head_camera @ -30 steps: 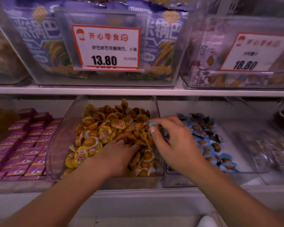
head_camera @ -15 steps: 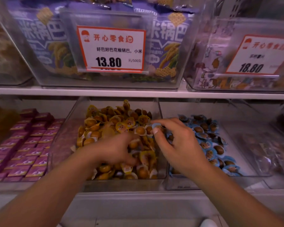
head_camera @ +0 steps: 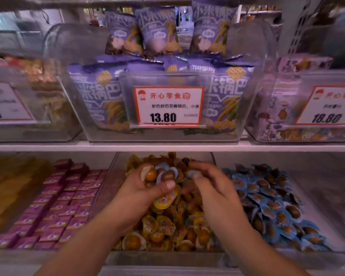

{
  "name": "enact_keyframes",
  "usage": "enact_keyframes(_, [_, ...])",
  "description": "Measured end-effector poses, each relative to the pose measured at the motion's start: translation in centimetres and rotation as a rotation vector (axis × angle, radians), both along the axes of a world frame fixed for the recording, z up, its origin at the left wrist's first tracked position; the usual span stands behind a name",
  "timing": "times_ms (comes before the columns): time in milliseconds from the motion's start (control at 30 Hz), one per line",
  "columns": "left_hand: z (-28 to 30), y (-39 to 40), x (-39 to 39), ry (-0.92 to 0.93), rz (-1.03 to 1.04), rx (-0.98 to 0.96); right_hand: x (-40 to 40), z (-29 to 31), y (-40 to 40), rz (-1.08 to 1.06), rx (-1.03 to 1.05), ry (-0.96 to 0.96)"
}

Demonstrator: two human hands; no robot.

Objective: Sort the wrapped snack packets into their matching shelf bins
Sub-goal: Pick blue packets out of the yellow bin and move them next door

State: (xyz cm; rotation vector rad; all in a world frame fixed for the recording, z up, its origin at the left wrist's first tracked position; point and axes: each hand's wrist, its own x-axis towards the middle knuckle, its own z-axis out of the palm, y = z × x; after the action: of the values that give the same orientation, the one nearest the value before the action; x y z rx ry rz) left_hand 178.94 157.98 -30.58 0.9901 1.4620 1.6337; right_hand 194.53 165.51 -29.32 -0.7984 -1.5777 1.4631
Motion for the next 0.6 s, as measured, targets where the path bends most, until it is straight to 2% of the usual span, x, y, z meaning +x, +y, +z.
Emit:
enact_keyframes(67, [-0.2, -0.1, 0.0, 0.23, 0.065, 0.014, -1.3, -0.2, -0.4, 0.136, -0.51, 0.064])
enact_keyframes(100, [-0.4, -0.2, 0.2, 0.334, 0.069, 0.009, -1.8, -0.3, -0.6, 0.22, -0.672, 0.11])
enact_keyframes(133, [-0.4, -0.2, 0.4, 0.422, 0.067, -0.002, -2.1, -0.5, -0.8, 0.283, -0.74, 0.145])
enact_keyframes(200, [-0.8, -0.3, 0.4, 0.514, 0.071, -0.008, -2.8, -1.0, -1.1, 0.319, -0.714, 0.164])
enact_keyframes(267, [-1.1, -0.5, -0.1, 0.497, 0.073, 0.003, -3.3, -1.6, -0.8, 0.283, -0.704, 0.176])
enact_keyframes(400, [-1.0, -0.8, -1.2, 0.14, 0.0, -0.03, -3.3, -2.1, 0.3, 0.167, -0.858, 0.235])
enact_keyframes(433, [-1.1, -0.8, -1.3, 0.104, 0.001, -0.041, -3.1, -2.1, 0.5, 0.173, -0.89, 0.248])
enact_keyframes(500, [-1.2, -0.8, -1.1, 0.201, 0.031, -0.033, -3.0, -1.8, 0.4, 0.225, -0.929, 0.234])
enact_keyframes(600, [-1.3, -0.9, -0.1, 0.485, -0.018, -0.017, -2.9, -1.3, -0.2, 0.353, -0.895, 0.169])
